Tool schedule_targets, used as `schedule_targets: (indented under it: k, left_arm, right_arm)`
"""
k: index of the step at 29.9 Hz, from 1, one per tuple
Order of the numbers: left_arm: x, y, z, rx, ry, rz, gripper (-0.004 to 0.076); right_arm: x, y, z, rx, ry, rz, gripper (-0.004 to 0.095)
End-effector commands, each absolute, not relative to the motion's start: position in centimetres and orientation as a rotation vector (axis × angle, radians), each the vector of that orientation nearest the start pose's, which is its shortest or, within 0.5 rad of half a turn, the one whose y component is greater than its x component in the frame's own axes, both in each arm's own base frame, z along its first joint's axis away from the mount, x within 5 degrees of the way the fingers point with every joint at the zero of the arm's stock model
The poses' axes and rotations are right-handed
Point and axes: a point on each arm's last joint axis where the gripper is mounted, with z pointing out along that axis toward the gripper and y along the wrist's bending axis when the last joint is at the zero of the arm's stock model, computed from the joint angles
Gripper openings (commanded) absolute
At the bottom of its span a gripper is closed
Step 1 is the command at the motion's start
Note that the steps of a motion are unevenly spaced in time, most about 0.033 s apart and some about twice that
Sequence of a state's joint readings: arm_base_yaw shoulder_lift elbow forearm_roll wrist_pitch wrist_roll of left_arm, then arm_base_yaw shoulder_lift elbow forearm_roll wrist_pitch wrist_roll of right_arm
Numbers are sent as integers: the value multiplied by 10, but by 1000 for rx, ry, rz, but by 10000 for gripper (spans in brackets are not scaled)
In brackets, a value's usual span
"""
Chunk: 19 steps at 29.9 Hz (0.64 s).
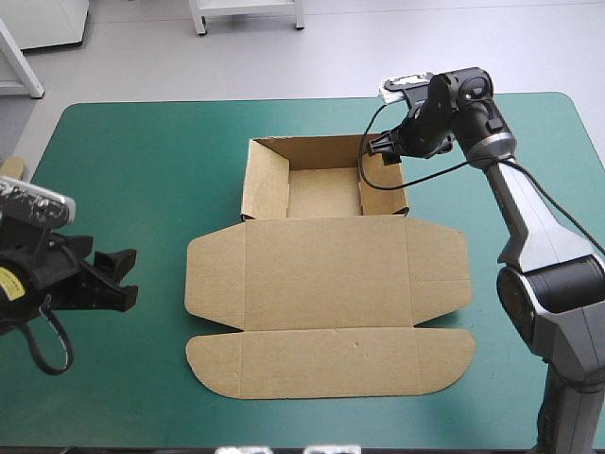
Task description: Fold the box
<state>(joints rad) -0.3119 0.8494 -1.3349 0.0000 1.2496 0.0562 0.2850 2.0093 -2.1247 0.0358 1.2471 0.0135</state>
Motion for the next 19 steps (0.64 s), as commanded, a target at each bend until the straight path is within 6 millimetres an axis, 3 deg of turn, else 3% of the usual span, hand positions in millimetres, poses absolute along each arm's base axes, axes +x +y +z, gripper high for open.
schedule_targets:
  k: [1,7,10,14,16,17,19]
  left_arm:
    - [91,-25,454,374,2195,-99,420]
    - [75,-17,442,337,2227,-69,420]
    - [75,-17,437,328,2239,-72,420]
    - [76,-17,436,328,2232,-71,420]
    - [77,-17,437,326,2225,-64,420]
    - [77,-17,437,325,2221,-65,420]
    - [77,-17,438,325,2213,-66,420]
  right_arm:
    - [419,126,368,-342,2564,173,630]
    - [436,131,334,-354,2639,163,618]
    - [443,134,319,-357,2673,167,556]
    - [447,135,308,-384,2693,155,272]
    - [448,133,308,-454,2678,105,37]
    - [448,131,308,-476,2672,63,-17]
    - [451,123,308,-488,2660,-66,-16]
